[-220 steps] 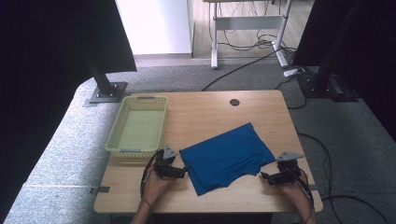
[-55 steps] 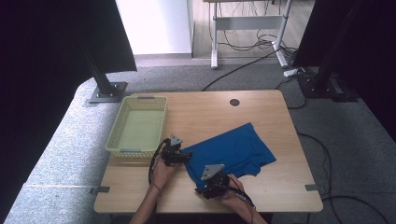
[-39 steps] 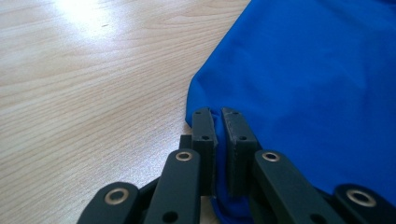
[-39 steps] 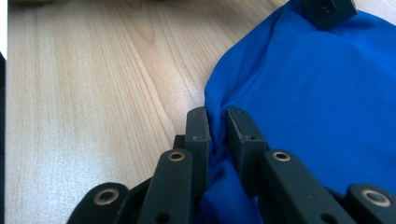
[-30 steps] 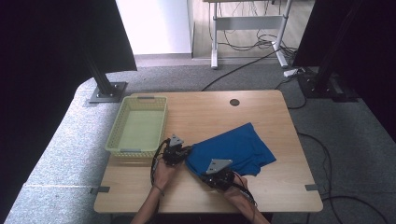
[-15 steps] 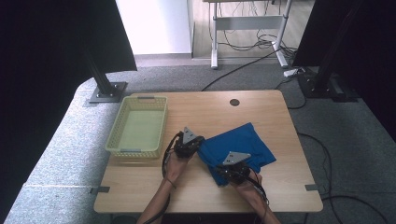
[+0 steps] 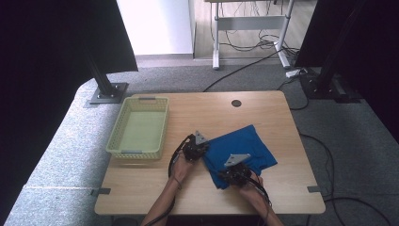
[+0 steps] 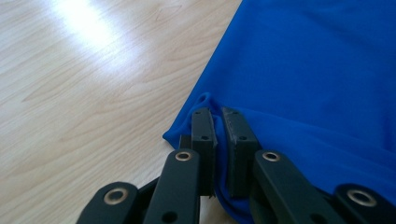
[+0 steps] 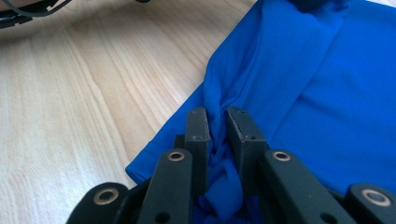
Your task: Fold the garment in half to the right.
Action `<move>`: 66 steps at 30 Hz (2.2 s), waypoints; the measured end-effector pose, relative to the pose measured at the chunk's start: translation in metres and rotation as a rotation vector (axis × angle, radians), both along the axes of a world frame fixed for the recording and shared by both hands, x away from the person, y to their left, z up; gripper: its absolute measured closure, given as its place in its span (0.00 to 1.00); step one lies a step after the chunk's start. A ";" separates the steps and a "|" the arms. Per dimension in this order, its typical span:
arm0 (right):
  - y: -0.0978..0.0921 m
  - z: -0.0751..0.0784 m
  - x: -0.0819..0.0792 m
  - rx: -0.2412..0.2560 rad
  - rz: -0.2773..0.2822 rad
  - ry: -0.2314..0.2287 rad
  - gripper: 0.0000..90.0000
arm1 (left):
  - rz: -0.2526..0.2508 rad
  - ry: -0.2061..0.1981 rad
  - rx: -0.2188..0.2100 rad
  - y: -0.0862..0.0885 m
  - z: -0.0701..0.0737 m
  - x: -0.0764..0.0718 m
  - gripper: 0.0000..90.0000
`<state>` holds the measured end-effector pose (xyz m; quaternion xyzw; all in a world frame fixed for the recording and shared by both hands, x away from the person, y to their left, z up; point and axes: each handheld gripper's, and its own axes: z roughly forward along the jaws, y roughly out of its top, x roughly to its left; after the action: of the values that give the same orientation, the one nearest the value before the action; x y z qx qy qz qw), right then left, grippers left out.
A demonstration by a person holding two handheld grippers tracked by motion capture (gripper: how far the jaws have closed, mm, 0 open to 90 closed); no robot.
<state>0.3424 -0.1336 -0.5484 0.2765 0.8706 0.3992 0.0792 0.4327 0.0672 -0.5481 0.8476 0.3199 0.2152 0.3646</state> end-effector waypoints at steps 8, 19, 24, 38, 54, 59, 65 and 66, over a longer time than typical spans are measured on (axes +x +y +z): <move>0.024 -0.001 -0.006 0.018 0.063 0.012 0.87 | 0.014 0.036 -0.037 0.026 0.000 -0.011 0.93; 0.052 -0.002 -0.017 0.030 0.136 0.025 0.87 | 0.007 0.038 -0.022 0.058 0.001 -0.035 0.93; 0.055 -0.003 -0.019 0.043 0.155 0.028 0.86 | 0.024 0.048 -0.032 0.061 0.001 -0.036 0.91; 0.031 0.036 -0.024 0.116 0.113 -0.078 0.88 | 0.031 -0.082 -0.093 0.035 0.053 -0.030 0.93; 0.001 -0.001 -0.008 0.003 0.019 -0.002 0.87 | 0.010 0.032 -0.047 0.016 0.000 -0.010 0.93; 0.009 -0.002 -0.010 0.014 0.037 0.008 0.86 | 0.019 0.032 -0.040 0.025 0.000 -0.017 0.92; 0.027 -0.002 -0.015 0.014 0.081 0.009 0.86 | 0.048 0.050 -0.069 0.046 -0.001 -0.028 0.92; 0.030 -0.003 -0.016 0.016 0.090 0.009 0.86 | 0.053 0.051 -0.071 0.050 -0.001 -0.030 0.92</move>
<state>0.3268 -0.1036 -0.5509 0.2392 0.8792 0.4083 0.0551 0.4025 0.1167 -0.5494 0.8305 0.3589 0.1919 0.3804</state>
